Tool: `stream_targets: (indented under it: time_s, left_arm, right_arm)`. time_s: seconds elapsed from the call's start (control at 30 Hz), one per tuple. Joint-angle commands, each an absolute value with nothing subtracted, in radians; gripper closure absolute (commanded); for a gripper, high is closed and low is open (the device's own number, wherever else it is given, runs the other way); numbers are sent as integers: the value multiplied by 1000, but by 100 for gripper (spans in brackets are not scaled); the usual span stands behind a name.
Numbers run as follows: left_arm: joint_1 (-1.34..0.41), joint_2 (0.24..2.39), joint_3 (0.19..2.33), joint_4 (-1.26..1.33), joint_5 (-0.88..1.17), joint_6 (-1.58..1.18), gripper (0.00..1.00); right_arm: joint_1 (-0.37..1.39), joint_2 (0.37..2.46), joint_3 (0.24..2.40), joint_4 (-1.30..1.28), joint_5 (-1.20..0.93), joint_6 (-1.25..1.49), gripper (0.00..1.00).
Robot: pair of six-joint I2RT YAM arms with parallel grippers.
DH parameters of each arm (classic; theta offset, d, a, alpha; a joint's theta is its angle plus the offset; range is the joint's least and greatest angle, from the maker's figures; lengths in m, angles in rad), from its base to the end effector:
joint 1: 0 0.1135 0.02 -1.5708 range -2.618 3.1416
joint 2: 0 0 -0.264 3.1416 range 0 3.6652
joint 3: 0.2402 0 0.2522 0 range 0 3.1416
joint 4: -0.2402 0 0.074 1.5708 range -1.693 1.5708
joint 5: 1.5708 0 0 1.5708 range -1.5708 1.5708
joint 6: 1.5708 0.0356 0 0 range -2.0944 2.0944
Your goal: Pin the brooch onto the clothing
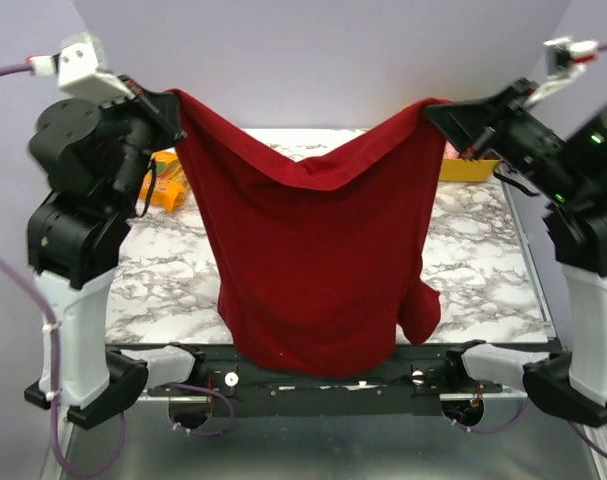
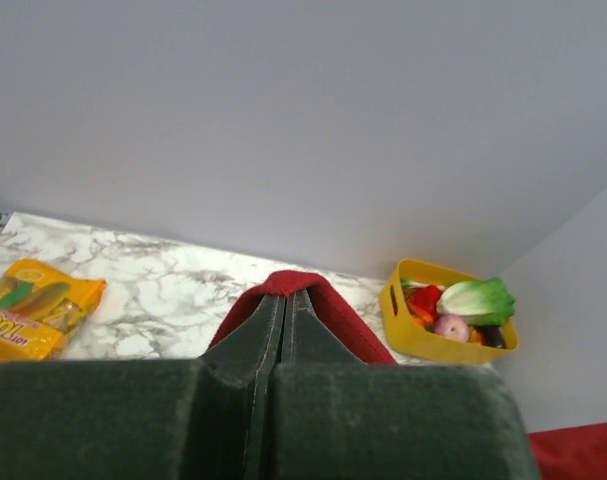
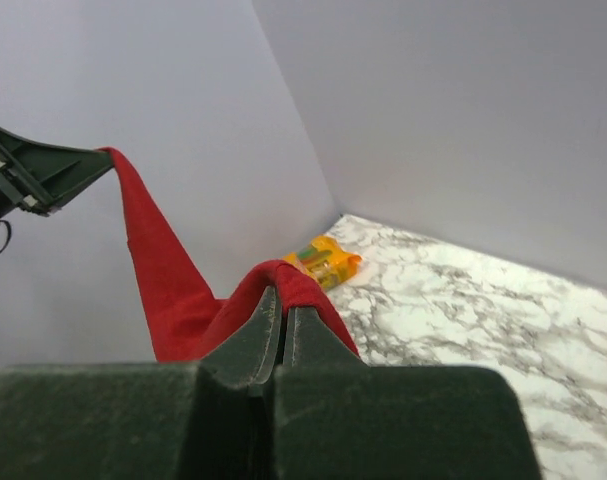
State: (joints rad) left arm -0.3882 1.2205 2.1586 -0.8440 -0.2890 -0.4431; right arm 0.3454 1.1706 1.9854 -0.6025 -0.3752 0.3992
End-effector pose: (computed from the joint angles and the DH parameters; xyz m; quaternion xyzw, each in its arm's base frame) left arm 0.1274 -0.0411 0.6046 -0.1247 0.6629 -0.2069 0.7087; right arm 0.1332 0.0618 0.5986 -0.1284 0.6209 0.3872 0.6694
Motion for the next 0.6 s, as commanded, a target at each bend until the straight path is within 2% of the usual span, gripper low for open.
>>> stream_targets:
  time_s: [0.0, 0.2, 0.4, 0.57]
  left_arm:
    - [-344, 1329, 2152, -764, -309, -408, 100]
    - [-142, 1536, 2292, -712, -76, -481, 100]
    - [-40, 1722, 2615, -693, 33, -518, 100]
    - [-9, 1652, 2557, -542, 20, -548, 100]
  right_arm:
    - [341, 1307, 2005, -623, -301, 365, 100]
    - [334, 1561, 2268, -595, -276, 331, 100]
    - [267, 1776, 2551, -539, -245, 402, 100]
    - [216, 1760, 2534, -396, -301, 466, 100]
